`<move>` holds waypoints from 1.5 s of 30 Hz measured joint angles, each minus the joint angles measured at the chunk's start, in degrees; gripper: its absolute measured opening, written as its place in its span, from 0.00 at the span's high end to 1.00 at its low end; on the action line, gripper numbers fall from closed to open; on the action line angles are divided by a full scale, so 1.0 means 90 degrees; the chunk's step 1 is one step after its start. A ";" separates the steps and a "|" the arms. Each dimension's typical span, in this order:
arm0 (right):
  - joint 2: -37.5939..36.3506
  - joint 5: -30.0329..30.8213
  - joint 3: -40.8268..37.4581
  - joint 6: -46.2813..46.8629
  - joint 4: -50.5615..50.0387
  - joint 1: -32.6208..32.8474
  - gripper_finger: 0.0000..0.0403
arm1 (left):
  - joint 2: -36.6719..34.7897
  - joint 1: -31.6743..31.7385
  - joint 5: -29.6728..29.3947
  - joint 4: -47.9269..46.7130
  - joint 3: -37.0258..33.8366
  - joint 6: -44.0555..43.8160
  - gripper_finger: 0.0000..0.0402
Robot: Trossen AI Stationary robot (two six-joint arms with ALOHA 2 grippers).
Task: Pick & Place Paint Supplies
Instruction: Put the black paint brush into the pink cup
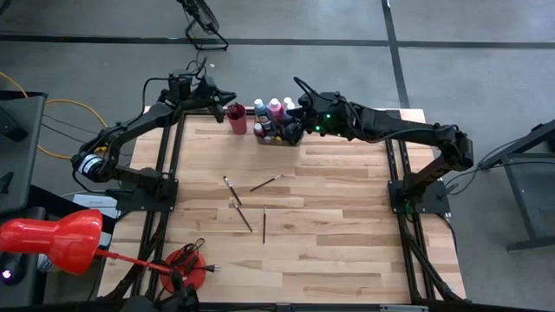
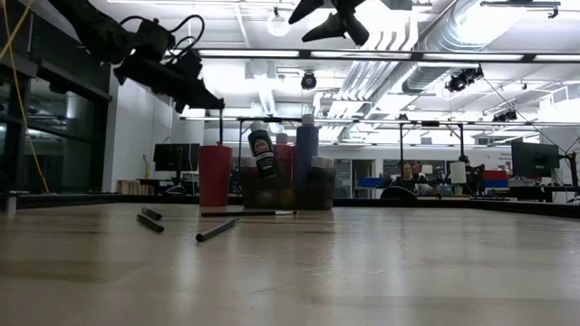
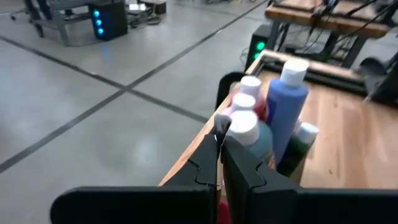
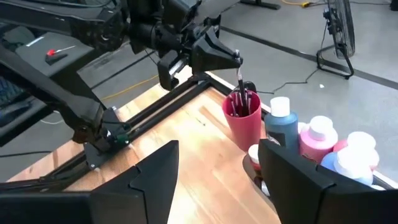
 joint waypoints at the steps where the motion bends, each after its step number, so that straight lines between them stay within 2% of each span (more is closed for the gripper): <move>1: 0.0000 0.0019 0.0000 -0.0018 0.0000 -0.0004 0.47 | 0.0000 -0.0001 -0.0075 -0.0079 0.0000 0.0065 1.00; 4: 0.0000 0.0051 0.0000 0.0009 -0.0081 -0.0007 0.47 | 0.0000 -0.0012 -0.0290 -0.0243 0.0000 0.0120 0.99; 7: 0.0015 0.0237 0.0000 0.0350 -0.0310 -0.0007 0.47 | 0.0000 -0.0010 -0.0340 -0.0233 0.0000 0.0119 0.94; 13: 0.0027 0.0379 0.0000 0.1287 -0.0813 -0.0056 0.47 | 0.0000 -0.0010 -0.0412 -0.0235 0.0000 0.0117 0.74; 18: 0.0027 0.0309 0.0000 0.1374 -0.0805 -0.0042 0.47 | 0.0000 -0.0010 -0.0400 -0.0231 0.0000 0.0114 0.60; 20: 0.0027 0.0286 0.0000 0.1408 -0.0870 -0.0006 0.47 | -0.0001 -0.0010 -0.0169 -0.0209 0.0000 0.0076 0.57; 25: 0.0027 0.0308 0.0000 0.1949 -0.1466 0.0005 0.47 | -0.0278 -0.0012 0.0534 -0.0443 0.0000 -0.0071 0.54; 29: -0.0084 0.0320 0.0000 0.2570 -0.2680 -0.0049 0.47 | -0.0613 -0.0012 0.0497 -0.1144 0.0000 0.0103 0.54; 33: -0.0386 0.0545 -0.0039 0.1944 -0.3650 0.0176 0.47 | -0.0898 -0.0010 0.0347 -0.1655 0.0000 0.0292 0.54; 35: -0.0673 0.0782 -0.0282 0.1760 -0.3664 0.0400 0.47 | -0.0980 -0.0010 0.0348 -0.1772 0.0000 0.0338 0.54; 38: -0.1288 0.0764 -0.1059 0.1713 -0.3180 0.0773 0.47 | -0.1018 -0.0044 0.0369 -0.1783 -0.0002 0.0325 0.54; 45: -0.3117 0.0096 -0.3866 0.2397 -0.0560 0.1653 0.47 | -0.1013 -0.0248 0.0358 -0.1953 -0.0005 0.0073 0.54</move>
